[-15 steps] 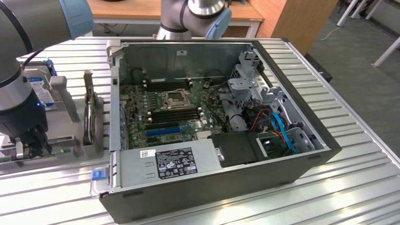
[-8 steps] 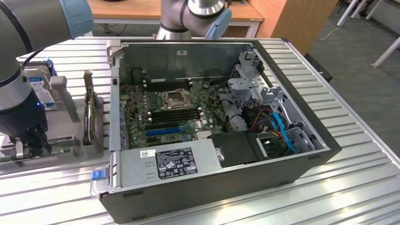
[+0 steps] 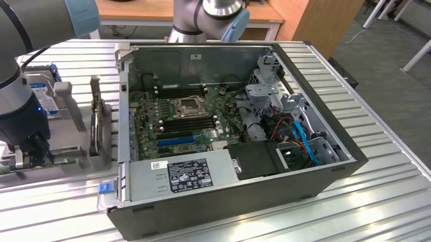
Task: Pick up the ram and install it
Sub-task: 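Pick up the ram and move it above insertion slot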
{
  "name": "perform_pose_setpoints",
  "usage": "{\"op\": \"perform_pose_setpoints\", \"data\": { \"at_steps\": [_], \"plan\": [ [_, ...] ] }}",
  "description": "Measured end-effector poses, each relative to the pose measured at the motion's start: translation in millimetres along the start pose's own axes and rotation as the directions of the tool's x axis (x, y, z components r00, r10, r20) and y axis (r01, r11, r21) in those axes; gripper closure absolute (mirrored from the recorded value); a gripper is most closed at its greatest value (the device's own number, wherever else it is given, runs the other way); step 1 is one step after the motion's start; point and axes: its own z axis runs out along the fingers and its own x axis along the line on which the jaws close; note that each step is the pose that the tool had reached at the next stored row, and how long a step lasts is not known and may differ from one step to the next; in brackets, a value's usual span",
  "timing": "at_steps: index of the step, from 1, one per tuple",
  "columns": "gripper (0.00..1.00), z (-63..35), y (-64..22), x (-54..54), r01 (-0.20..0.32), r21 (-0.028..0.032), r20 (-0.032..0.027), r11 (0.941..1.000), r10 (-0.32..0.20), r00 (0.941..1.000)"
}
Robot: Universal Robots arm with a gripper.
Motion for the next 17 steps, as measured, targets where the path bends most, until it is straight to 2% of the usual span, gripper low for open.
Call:
{"op": "perform_pose_setpoints", "data": {
  "at_steps": [10,17],
  "plan": [
    [0.89,-16.5,0.0,-0.3,0.0,0.0,0.0003,1.0,0.0,1.0],
    [0.89,-23.6,0.2,-0.4,0.0,0.0001,0.0003,1.0,0.0,1.0]
  ]
}}
